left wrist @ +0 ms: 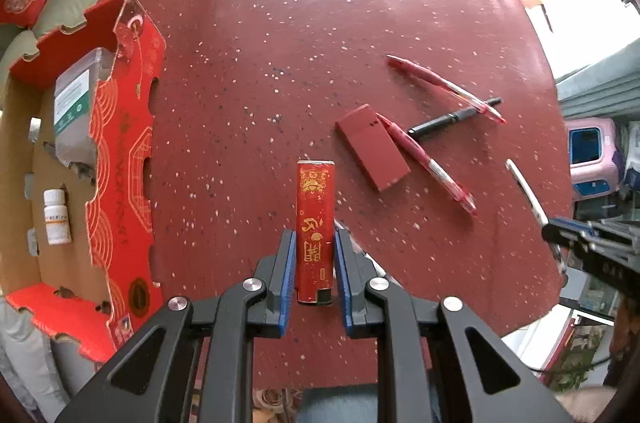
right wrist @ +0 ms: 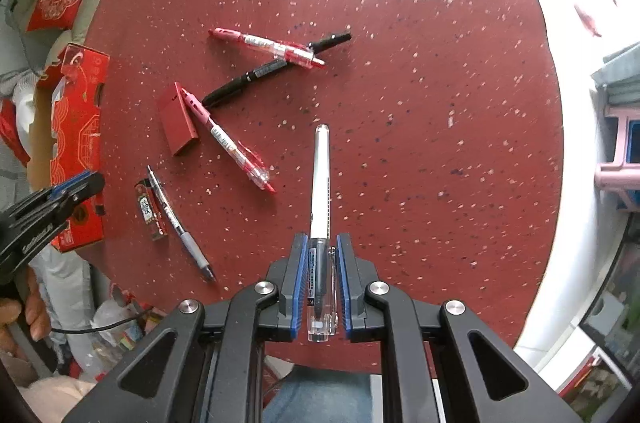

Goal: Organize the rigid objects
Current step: 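Carry the red tube and clear pen to the cardboard box, open the left tool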

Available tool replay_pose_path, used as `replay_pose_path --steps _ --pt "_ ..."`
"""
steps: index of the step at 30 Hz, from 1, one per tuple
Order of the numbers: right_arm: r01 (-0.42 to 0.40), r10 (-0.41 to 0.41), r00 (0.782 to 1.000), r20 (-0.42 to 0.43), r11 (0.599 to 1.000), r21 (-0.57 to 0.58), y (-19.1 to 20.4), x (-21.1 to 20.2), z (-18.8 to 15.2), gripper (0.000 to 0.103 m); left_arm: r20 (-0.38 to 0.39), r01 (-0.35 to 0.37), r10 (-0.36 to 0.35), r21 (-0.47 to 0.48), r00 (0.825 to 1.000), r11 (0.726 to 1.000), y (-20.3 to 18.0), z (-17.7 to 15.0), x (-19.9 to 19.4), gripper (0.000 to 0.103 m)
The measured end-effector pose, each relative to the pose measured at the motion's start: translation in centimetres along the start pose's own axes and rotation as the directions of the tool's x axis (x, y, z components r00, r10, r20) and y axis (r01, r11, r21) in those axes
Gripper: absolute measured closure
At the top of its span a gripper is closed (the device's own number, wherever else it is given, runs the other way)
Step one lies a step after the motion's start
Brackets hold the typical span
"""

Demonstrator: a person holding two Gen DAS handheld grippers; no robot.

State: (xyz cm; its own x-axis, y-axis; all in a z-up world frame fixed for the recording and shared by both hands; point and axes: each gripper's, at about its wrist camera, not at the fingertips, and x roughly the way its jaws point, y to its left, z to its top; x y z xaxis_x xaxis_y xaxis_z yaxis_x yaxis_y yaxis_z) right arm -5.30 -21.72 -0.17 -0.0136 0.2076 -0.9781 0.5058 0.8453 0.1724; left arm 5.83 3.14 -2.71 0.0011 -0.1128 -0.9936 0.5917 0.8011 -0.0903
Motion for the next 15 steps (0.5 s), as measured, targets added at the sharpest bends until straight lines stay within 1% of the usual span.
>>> replay_pose_path --steps 2,3,4,6,8,10,15 --pt "0.001 0.000 1.000 0.006 1.000 -0.009 -0.1 -0.7 0.1 0.087 0.016 -0.006 0.006 0.000 1.000 1.000 0.0 -0.6 -1.1 0.083" --pt "-0.002 0.002 1.000 0.010 1.000 -0.012 -0.2 -1.2 0.7 0.087 0.021 -0.003 0.003 -0.002 1.000 1.000 0.6 -1.0 -1.0 0.083" --pt "-0.005 0.005 1.000 0.016 1.000 -0.016 -0.3 -1.6 0.8 0.087 0.027 -0.001 0.001 -0.006 1.000 1.000 1.2 -0.6 -2.3 0.083" --pt "-0.003 0.004 1.000 0.026 0.999 -0.037 -0.4 -2.1 1.2 0.087 0.048 -0.001 0.002 -0.017 0.999 1.000 1.1 -1.0 -2.7 0.083" --pt "-0.001 0.003 0.999 0.032 0.998 -0.057 0.3 -2.4 1.5 0.087 0.070 -0.002 0.004 -0.032 0.998 0.999 0.9 -1.4 -3.6 0.083" --pt "0.008 -0.005 0.999 0.040 0.996 -0.093 1.2 -2.9 1.8 0.087 0.088 -0.003 0.007 -0.048 0.996 0.999 0.1 -1.6 -3.0 0.083" --pt "0.023 -0.009 0.997 0.075 0.982 -0.189 4.0 -4.0 2.5 0.087 0.135 -0.006 0.016 -0.079 0.991 0.997 0.0 -1.6 -4.7 0.082"
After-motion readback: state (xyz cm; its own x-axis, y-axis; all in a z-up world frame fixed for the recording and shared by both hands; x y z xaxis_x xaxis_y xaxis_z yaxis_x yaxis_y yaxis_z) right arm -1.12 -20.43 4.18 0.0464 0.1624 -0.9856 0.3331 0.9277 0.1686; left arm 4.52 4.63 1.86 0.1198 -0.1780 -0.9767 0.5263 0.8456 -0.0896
